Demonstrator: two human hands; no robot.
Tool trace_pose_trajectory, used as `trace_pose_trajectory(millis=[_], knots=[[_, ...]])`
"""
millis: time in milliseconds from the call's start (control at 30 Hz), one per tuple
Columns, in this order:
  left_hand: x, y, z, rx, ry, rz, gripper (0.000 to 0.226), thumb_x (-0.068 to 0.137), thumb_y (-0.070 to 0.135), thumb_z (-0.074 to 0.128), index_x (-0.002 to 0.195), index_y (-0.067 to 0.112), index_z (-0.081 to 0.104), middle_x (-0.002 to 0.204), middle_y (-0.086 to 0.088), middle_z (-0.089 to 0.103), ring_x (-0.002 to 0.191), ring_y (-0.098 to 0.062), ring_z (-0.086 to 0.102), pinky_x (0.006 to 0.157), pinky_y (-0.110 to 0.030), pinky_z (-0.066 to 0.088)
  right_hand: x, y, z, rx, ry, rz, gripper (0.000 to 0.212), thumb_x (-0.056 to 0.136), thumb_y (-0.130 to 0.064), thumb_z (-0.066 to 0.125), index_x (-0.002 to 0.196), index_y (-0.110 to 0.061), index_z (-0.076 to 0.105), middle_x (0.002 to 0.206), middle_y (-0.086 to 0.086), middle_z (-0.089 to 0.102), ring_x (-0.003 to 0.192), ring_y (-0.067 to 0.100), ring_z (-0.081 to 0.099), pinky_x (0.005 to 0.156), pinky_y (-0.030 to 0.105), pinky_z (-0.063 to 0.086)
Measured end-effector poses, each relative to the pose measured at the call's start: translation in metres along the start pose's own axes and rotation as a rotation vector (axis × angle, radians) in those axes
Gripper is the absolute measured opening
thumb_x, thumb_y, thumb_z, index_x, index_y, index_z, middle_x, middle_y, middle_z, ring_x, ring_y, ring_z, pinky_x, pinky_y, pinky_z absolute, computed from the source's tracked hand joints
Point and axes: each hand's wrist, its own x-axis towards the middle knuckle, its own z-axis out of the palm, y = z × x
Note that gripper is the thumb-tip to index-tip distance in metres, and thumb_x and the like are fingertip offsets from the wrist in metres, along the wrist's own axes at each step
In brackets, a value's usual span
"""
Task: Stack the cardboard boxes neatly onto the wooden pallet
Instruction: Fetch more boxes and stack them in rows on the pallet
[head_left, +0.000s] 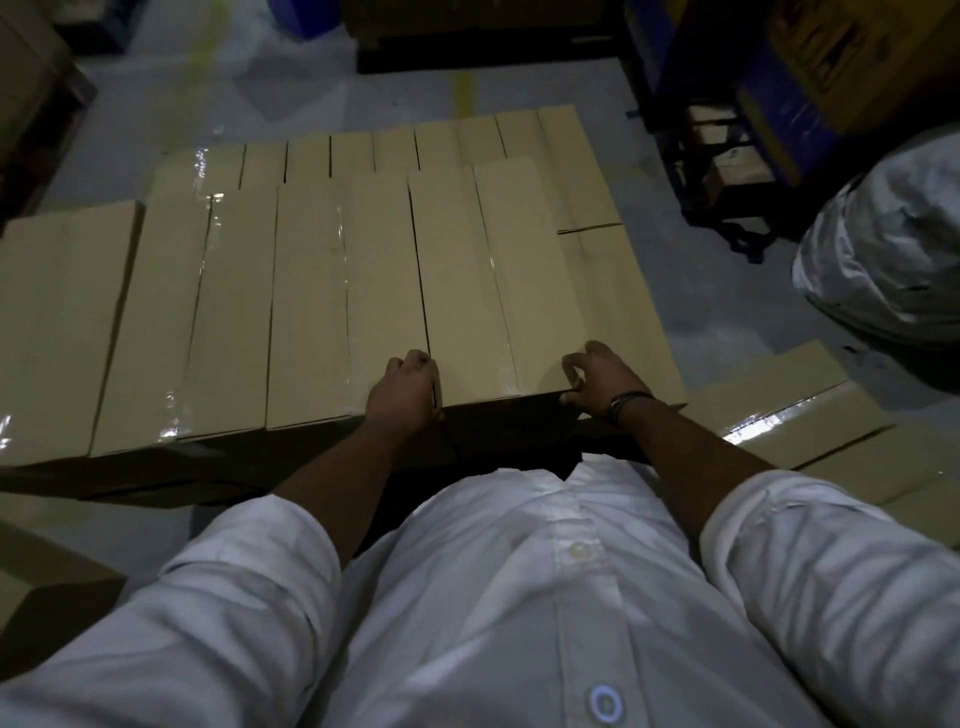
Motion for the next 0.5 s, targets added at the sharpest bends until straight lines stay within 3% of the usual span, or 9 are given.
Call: trace_pose_trajectory(millis=[100, 267, 400, 500], knots=[[-0.0001, 0.0006, 0.0011, 0.0, 0.018, -0.004, 0.075, 0.08, 0.036, 0.083, 0.142, 0.012, 0.048, 0.154, -0.005, 0.036, 0.13, -0.031, 0.041, 0.096, -0.045, 0.052, -0.0021, 0.0046, 0.0118, -0.036, 0.012, -0.024, 0.048, 0.083, -0.026, 0.079, 0.125, -0.016, 0.058, 0.161, 0.016, 0.02, 0.137, 0.035, 0.04, 0.109, 0.04, 0.042], [0.0008, 0.0008, -0.0003, 0.014, 0.018, 0.008, 0.074, 0.08, 0.037, 0.083, 0.141, 0.011, 0.05, 0.151, -0.005, 0.039, 0.128, -0.032, 0.043, 0.096, -0.046, 0.052, -0.0028, 0.0057, 0.01, -0.089, 0.087, -0.075, 0.031, 0.082, -0.019, 0.077, 0.107, -0.013, 0.06, 0.124, 0.012, 0.044, 0.103, 0.036, 0.057, 0.089, 0.042, 0.053], [0.0014, 0.0018, -0.0012, 0.032, 0.026, 0.013, 0.072, 0.08, 0.037, 0.083, 0.14, 0.011, 0.051, 0.15, -0.004, 0.039, 0.126, -0.031, 0.043, 0.093, -0.044, 0.052, -0.0008, 0.0063, 0.01, -0.077, 0.16, -0.083, 0.016, 0.084, -0.014, 0.07, 0.099, -0.014, 0.065, 0.106, 0.011, 0.048, 0.092, 0.037, 0.059, 0.081, 0.04, 0.054], [0.0023, 0.0017, -0.0009, 0.045, 0.03, 0.016, 0.073, 0.081, 0.037, 0.082, 0.14, 0.01, 0.051, 0.15, -0.005, 0.04, 0.125, -0.031, 0.044, 0.092, -0.044, 0.051, 0.0017, 0.0064, 0.0093, -0.066, 0.182, -0.076, 0.016, 0.086, -0.014, 0.067, 0.102, -0.012, 0.069, 0.106, 0.012, 0.052, 0.091, 0.036, 0.059, 0.08, 0.038, 0.054]])
